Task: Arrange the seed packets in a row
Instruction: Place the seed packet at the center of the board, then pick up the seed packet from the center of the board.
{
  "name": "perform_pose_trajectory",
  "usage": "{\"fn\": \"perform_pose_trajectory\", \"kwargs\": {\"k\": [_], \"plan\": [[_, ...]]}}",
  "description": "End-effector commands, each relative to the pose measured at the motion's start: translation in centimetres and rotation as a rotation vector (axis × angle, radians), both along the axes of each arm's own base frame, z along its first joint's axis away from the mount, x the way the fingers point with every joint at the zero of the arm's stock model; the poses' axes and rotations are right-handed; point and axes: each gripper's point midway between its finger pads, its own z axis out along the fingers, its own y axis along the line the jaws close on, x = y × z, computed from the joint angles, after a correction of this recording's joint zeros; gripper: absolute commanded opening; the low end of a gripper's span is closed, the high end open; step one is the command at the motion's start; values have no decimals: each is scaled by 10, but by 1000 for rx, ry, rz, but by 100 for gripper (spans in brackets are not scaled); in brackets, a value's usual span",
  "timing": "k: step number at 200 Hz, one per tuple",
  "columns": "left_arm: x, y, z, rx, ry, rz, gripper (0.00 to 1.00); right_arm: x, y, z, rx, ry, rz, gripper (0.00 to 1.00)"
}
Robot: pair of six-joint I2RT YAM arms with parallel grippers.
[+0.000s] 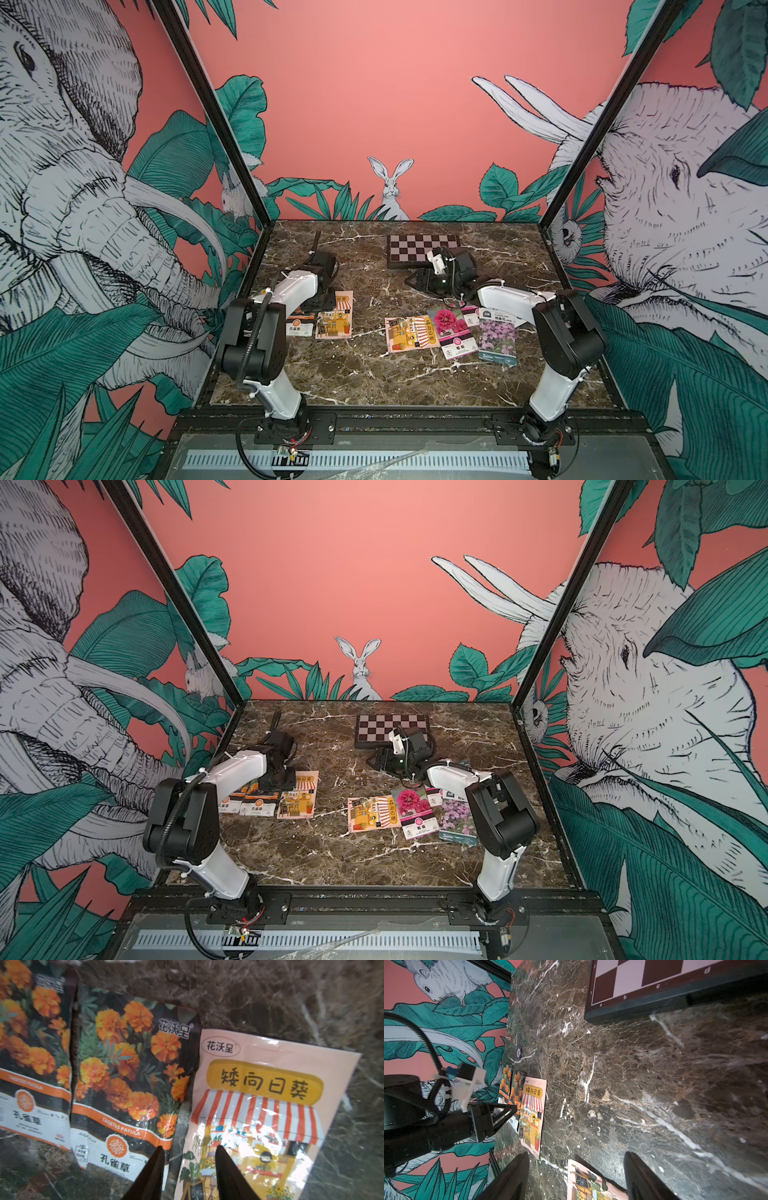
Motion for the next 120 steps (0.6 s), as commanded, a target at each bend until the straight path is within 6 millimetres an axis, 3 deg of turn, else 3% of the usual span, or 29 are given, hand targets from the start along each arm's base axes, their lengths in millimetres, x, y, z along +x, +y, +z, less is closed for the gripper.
{"fn": "perform_pose_trajectory", "kwargs": {"k": [1, 29, 38, 63, 77, 79, 88, 120], "plan": [[-3, -2, 41, -28, -82, 4, 50, -1, -7, 3, -36, -5, -17, 75], [-5, -23, 65, -166, -178, -40, 69, -9, -23, 3, -117, -3, -40, 76], [-6, -35, 70, -231, -202, -70, 81, -14, -30, 0, -149, 6, -49, 76], [-11, -70, 79, -405, -249, -139, 97, -32, -50, -7, -255, 32, -76, 76], [-13, -93, 80, -473, -269, -185, 99, -46, -58, -19, -311, 68, -81, 75], [-14, -97, 80, -483, -270, -192, 99, -48, -58, -11, -303, 54, -84, 75], [-17, -112, 76, -519, -259, -215, 99, -58, -61, -11, -322, 58, -88, 75], [-27, -171, 52, -654, -191, -296, 99, -88, -59, -24, -364, 99, -107, 72]]}}
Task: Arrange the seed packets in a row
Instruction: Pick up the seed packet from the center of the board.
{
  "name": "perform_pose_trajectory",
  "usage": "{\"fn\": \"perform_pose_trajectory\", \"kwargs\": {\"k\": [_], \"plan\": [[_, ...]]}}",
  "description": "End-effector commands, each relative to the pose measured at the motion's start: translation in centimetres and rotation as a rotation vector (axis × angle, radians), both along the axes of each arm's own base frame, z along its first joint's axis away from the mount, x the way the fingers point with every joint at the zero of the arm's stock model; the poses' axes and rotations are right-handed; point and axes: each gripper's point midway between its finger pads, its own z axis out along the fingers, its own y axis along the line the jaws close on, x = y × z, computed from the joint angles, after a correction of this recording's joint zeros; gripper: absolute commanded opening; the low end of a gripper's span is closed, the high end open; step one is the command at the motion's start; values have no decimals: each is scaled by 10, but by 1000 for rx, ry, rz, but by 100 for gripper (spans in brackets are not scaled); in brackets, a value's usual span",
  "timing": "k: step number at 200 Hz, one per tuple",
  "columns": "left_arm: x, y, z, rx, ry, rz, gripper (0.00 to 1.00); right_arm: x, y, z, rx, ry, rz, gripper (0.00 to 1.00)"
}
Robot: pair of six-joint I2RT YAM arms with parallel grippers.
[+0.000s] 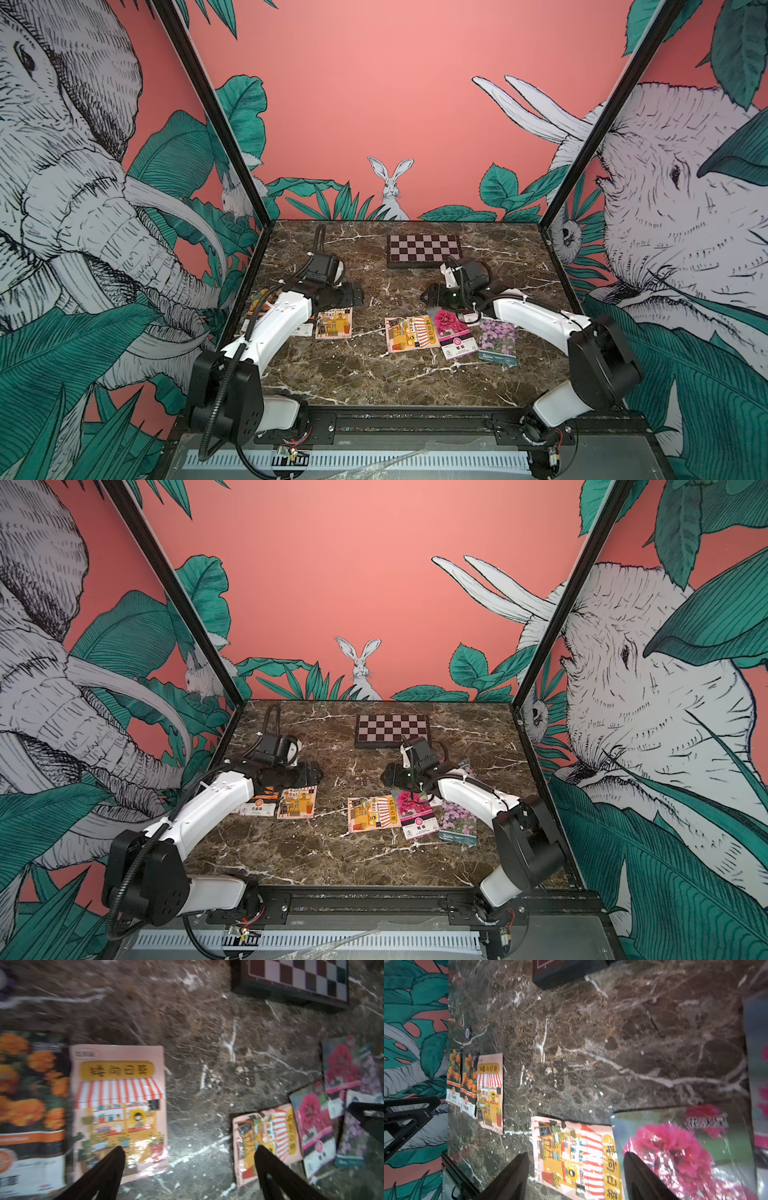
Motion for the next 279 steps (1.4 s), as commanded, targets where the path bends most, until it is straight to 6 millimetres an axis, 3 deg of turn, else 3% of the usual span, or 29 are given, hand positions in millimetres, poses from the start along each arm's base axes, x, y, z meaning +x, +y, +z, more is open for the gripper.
{"fn": "perform_pose_trajectory", "kwargs": {"k": [1, 44, 64, 69, 91, 131, 158, 209, 246, 279], "plan": [[-6, -48, -11, -150, 31, -70, 99, -23, -9, -19, -83, 50, -44, 72], [-18, -88, -50, -270, 136, -107, 83, -42, 15, -40, -61, 113, -49, 69], [-22, -92, -60, -289, 157, -114, 79, -42, 22, -44, -79, 123, -45, 63], [-23, -92, -63, -285, 165, -123, 78, -43, 20, -56, -109, 149, -50, 62], [-30, -86, -76, -220, 202, -162, 74, -44, 17, -69, -145, 189, -72, 56], [-38, -92, -84, -247, 222, -216, 65, -49, 9, -82, -184, 213, -97, 55], [-44, -95, -91, -273, 251, -233, 57, -54, 14, -88, -162, 235, -60, 56], [-51, -107, -97, -345, 289, -280, 38, -59, 14, -102, -152, 252, -53, 55], [-46, -112, -93, -366, 267, -297, 27, -57, 15, -103, -132, 235, -56, 56], [-38, -102, -89, -296, 203, -287, 13, -50, 20, -94, -89, 198, -72, 56]]}}
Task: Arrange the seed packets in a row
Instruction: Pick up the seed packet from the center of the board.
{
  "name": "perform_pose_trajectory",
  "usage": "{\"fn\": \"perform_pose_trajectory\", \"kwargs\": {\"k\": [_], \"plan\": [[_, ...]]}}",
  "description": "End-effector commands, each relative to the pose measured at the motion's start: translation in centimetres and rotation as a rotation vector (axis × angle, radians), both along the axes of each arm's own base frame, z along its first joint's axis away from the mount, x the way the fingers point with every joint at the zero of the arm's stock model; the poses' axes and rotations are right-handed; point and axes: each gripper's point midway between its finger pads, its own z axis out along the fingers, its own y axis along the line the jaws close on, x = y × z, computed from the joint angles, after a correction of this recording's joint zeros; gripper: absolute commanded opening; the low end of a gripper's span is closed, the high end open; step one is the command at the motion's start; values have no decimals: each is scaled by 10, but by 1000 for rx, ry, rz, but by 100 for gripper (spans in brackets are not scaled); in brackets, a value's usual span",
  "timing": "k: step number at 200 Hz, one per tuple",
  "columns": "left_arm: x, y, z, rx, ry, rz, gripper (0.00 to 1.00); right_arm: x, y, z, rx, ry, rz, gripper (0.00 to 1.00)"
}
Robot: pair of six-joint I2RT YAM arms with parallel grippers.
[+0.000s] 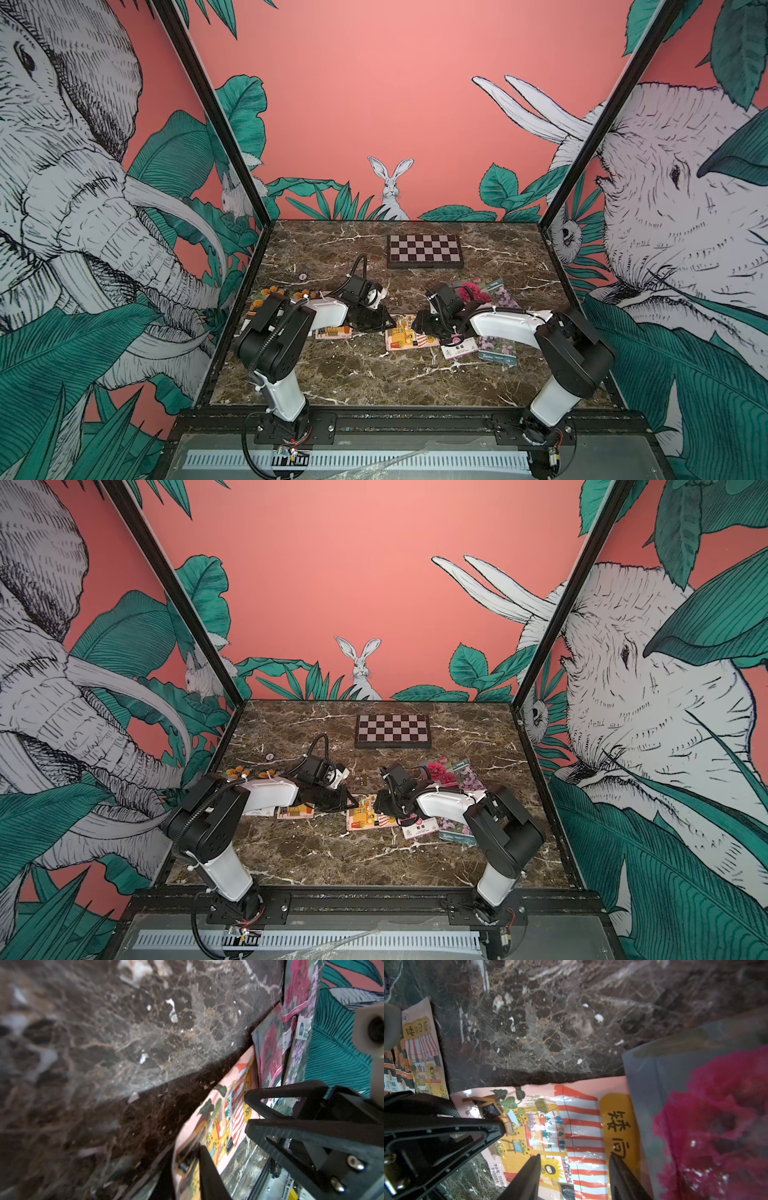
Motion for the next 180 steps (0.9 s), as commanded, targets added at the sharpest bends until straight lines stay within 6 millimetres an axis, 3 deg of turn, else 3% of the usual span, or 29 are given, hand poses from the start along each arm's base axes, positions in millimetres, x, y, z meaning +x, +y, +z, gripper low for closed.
{"fn": "perform_pose_trajectory", "kwargs": {"k": [1, 43, 69, 94, 135, 180], "plan": [[4, 6, 6, 35, -64, 0, 12, -9, -10, -17, -26, 41, -35, 56], [17, 27, 32, 118, -186, 49, 0, 13, 4, 14, 109, -94, -87, 59], [28, 43, 56, 141, -263, 116, 0, 31, 19, 43, 250, -195, -123, 65], [47, 51, 101, 87, -378, 213, 0, 48, 30, 74, 418, -277, -176, 73], [80, 43, 184, -110, -520, 367, 0, 73, 49, 135, 708, -379, -236, 80], [100, 40, 242, -320, -565, 519, 0, 95, 65, 182, 945, -380, -287, 81]]}}
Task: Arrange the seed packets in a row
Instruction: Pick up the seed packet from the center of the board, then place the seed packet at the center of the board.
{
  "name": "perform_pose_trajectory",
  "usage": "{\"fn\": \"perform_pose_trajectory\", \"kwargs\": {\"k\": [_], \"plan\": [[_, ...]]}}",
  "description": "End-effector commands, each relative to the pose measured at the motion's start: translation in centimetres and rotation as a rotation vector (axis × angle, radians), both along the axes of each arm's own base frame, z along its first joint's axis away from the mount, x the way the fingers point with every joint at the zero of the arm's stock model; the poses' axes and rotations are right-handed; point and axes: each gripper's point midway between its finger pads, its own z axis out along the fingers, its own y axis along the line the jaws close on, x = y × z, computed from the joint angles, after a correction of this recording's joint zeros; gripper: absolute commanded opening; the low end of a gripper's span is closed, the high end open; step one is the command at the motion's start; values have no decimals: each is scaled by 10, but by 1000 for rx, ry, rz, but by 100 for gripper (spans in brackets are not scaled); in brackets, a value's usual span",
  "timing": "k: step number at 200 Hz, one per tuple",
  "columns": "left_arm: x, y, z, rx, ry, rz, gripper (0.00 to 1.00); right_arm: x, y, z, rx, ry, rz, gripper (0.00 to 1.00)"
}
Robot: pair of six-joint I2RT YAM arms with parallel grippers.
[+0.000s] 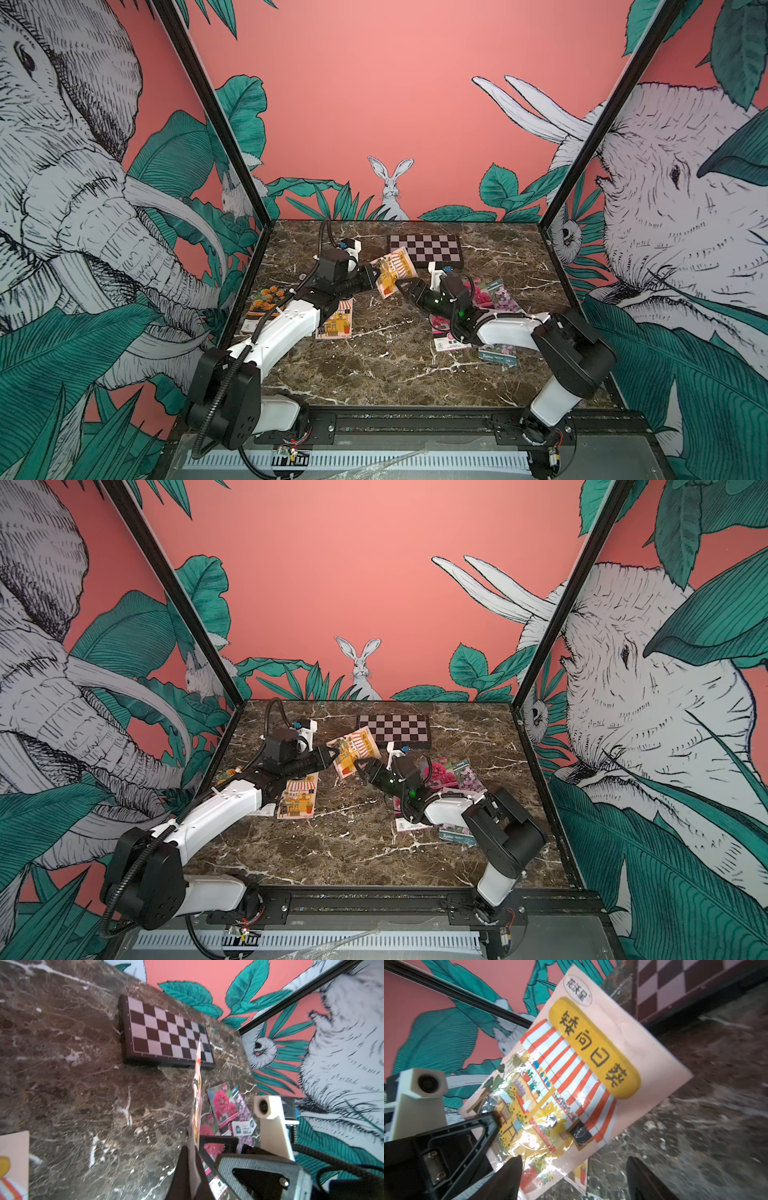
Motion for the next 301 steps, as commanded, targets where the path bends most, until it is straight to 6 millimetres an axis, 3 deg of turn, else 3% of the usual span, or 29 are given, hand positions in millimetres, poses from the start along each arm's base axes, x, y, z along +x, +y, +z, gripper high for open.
{"fn": "perform_pose_trajectory", "kwargs": {"k": [1, 52, 87, 152, 194, 214, 236, 247, 279, 301], "plan": [[15, 1, 57, -178, -87, 85, 0, 18, 7, 53, 284, 7, -50, 81], [20, 15, 76, -323, -84, 199, 0, 41, 12, 84, 434, -24, -102, 76], [18, 24, 80, -356, -79, 239, 0, 50, 9, 93, 476, -35, -137, 62], [13, 22, 71, -409, -34, 228, 0, 65, 11, 108, 513, -52, -148, 34], [10, 29, 56, -357, 14, 247, 0, 63, 3, 94, 463, -45, -170, 10], [5, 37, 37, -260, 64, 256, 29, 58, -2, 79, 404, -33, -174, 0], [-4, 48, 15, -128, 112, 246, 59, 47, -7, 59, 290, -25, -152, 0], [-8, 54, 8, -69, 119, 234, 70, 41, -12, 40, 191, -7, -142, 0], [-13, 77, 5, 95, 96, 204, 87, 16, -30, -9, -119, 42, -88, 0], [-12, 95, 18, 171, 52, 195, 95, 1, -32, -23, -278, 73, 2, 0]]}}
